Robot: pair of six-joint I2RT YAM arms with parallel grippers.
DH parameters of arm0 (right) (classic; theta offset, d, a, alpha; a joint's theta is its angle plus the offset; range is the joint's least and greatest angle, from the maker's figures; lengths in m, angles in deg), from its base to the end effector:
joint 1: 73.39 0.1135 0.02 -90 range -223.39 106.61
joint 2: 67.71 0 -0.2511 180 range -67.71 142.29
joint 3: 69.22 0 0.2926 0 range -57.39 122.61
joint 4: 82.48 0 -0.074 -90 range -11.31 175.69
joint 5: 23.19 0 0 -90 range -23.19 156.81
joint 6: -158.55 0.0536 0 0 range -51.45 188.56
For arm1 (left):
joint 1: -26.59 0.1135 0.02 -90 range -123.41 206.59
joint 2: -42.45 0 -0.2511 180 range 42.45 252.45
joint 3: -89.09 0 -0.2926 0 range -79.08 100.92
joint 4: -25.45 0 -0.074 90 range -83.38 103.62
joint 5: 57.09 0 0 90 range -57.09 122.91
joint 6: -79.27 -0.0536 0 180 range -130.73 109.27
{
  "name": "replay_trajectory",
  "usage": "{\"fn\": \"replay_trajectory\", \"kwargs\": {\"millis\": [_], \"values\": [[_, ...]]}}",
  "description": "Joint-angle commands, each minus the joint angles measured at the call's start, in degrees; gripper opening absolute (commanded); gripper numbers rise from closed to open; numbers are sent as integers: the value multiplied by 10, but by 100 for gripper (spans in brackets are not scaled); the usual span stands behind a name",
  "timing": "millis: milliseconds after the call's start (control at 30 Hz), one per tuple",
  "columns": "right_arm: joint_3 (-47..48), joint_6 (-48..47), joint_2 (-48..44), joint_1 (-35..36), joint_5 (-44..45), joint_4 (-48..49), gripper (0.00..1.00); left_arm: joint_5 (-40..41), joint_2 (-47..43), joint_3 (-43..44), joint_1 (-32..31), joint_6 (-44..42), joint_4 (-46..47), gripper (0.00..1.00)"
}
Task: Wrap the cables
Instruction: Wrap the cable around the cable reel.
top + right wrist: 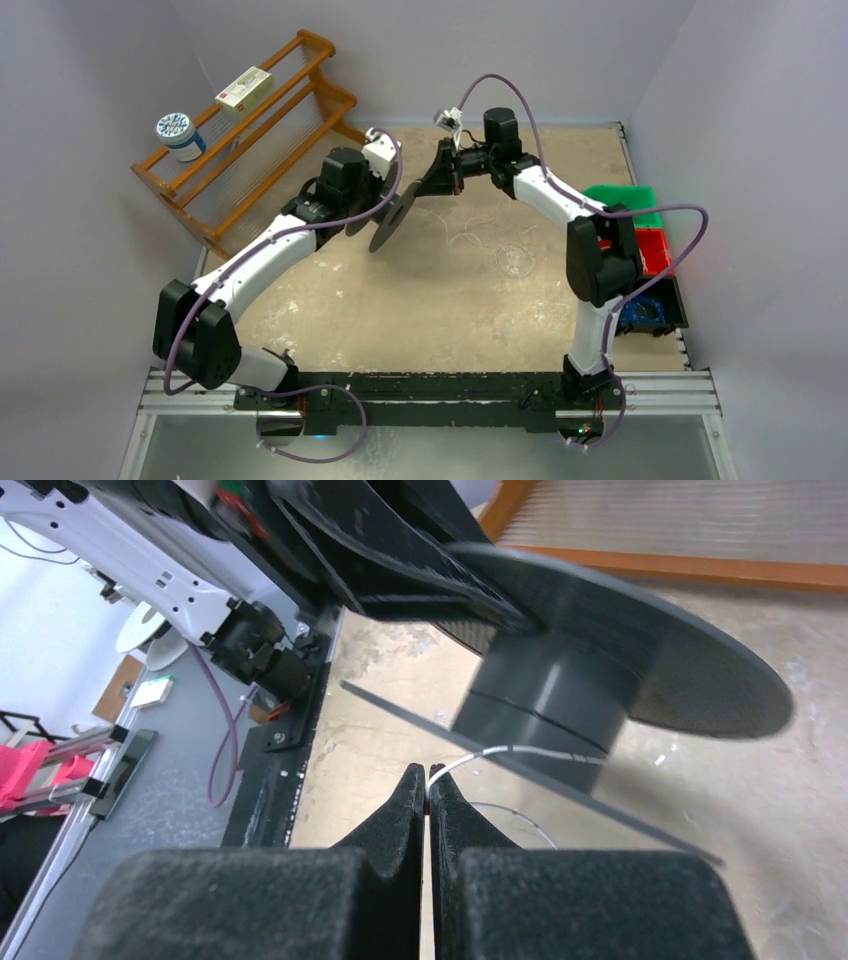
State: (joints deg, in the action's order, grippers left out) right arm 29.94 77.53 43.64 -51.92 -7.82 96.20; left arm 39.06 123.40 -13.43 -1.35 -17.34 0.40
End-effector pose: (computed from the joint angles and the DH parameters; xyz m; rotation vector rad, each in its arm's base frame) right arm 0.4307 0.2249 0.2650 -1.1422 1.5026 1.5248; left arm 0.3423 -0.1750 0.2830 0.5506 1.9929 -0.1183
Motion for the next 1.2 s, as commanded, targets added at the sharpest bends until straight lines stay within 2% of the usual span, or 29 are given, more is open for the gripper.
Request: {"fn": "replay_trajectory", "kwargs": {"millis": [0, 200, 400, 567, 667, 867, 1167], "values": [[13, 31, -14, 15, -75, 29, 0, 108, 19, -2, -3, -5, 31, 0], [13, 26, -19, 45, -94, 39, 0, 181, 30, -6, -35, -18, 55, 0], [-19, -2, -22, 91, -74, 40, 1, 198, 51, 27, -34, 48, 52, 0], [-61, -16, -17, 104, -43, 56, 13, 168, 61, 64, -27, 105, 40, 0], [-81, -15, -13, 111, -38, 67, 16, 156, 64, 77, -15, 135, 43, 0], [-108, -22, -9, 129, -24, 80, 17, 110, 65, 88, 27, 219, 49, 0], [-109, -133, 20, 129, -3, -25, 17, -39, 44, 103, 119, 348, 78, 0]]}}
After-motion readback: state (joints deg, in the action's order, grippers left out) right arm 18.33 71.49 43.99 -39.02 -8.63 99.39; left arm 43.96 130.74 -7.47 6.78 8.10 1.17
